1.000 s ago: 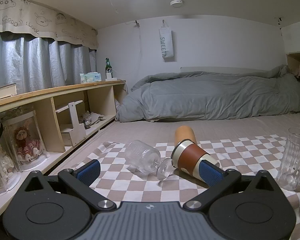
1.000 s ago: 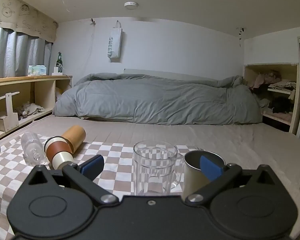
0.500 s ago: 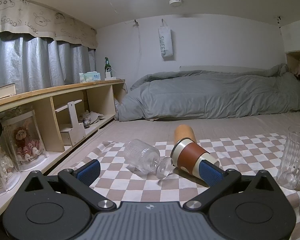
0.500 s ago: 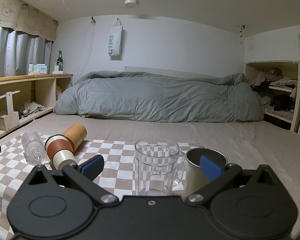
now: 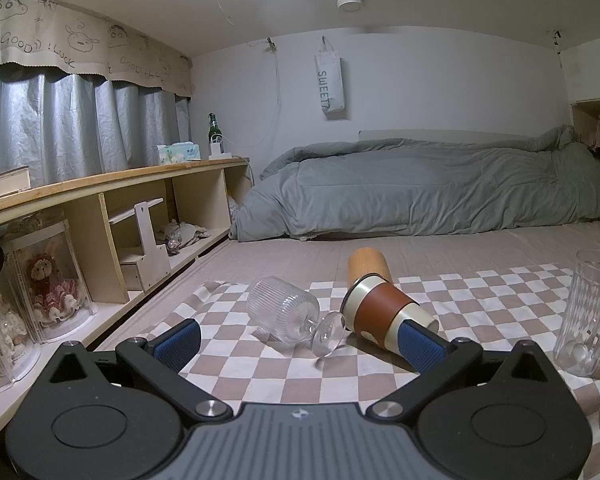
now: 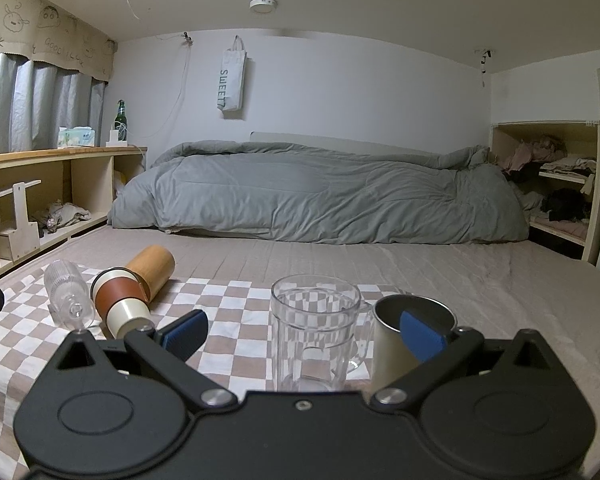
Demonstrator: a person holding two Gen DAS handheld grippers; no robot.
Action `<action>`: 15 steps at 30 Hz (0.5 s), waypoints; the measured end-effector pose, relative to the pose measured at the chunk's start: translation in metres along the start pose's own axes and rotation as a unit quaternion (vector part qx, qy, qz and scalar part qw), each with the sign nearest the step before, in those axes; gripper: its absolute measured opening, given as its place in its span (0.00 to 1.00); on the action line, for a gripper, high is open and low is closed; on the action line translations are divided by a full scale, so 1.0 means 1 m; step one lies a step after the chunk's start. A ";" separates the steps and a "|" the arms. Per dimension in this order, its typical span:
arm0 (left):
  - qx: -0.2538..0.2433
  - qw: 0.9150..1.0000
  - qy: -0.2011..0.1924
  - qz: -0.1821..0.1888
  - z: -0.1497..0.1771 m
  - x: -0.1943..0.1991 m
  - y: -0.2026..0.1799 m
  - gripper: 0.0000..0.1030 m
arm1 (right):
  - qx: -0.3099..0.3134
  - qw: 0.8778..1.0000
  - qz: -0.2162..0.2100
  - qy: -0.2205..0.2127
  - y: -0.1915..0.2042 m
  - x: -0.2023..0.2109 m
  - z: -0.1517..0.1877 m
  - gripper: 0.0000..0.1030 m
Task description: Flip cup upright
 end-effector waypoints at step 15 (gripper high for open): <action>-0.001 1.000 0.001 0.000 0.000 -0.002 0.000 1.00 | 0.000 1.000 -0.003 0.002 0.002 0.001 0.001 1.00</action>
Point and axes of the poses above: each gripper's, at about its wrist camera, not at the fingertips, and x roughly against the way its jaws point, y to its left, z to its underside, the point moved 9 cm from there along -x, roughly the way its jaws point, and after that the axes turned 9 degrees about -y, right-handed, at the moved point
